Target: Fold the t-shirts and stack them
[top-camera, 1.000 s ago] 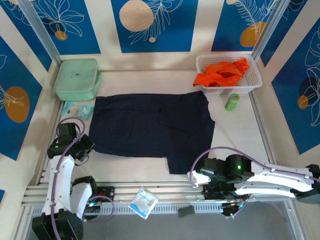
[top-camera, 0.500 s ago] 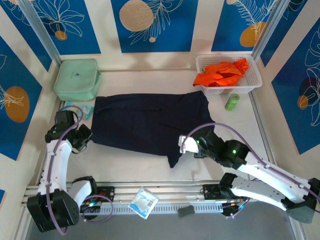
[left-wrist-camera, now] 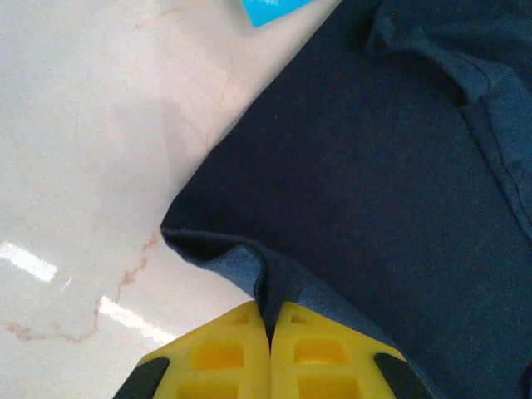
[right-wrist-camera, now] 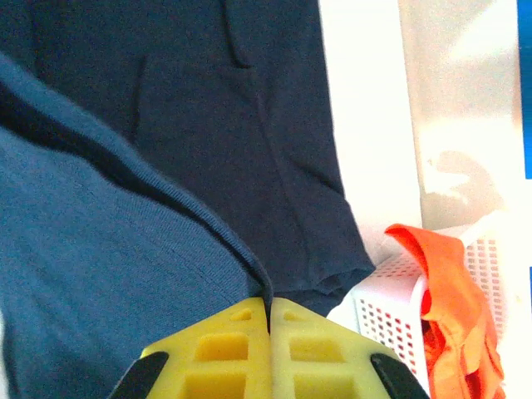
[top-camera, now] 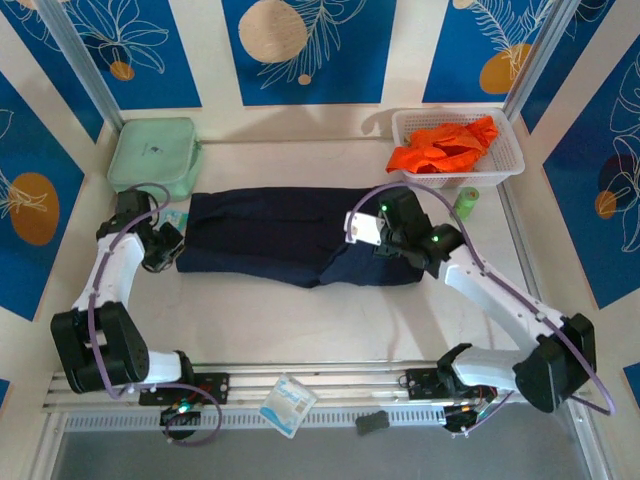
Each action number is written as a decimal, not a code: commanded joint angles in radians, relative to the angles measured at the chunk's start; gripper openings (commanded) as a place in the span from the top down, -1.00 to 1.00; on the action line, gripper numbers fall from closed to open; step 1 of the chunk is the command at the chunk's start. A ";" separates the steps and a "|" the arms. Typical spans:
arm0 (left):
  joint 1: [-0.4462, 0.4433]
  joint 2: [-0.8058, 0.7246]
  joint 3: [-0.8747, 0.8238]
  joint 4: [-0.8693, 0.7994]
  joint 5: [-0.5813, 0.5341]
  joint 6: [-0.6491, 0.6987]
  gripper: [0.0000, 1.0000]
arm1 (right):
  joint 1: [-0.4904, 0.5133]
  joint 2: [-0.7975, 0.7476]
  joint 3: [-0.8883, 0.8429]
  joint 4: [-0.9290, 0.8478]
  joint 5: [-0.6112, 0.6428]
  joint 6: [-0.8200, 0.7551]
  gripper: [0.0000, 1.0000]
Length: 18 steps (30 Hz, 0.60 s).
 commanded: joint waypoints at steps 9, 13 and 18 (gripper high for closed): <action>0.000 0.218 0.160 0.050 -0.050 0.060 1.00 | -0.186 0.216 0.161 0.104 -0.199 -0.073 1.00; -0.002 0.288 0.200 0.047 -0.041 0.064 1.00 | -0.207 0.248 0.198 0.105 -0.226 -0.071 1.00; -0.009 0.329 0.219 0.047 -0.031 0.070 1.00 | -0.213 0.221 0.193 0.106 -0.258 -0.069 1.00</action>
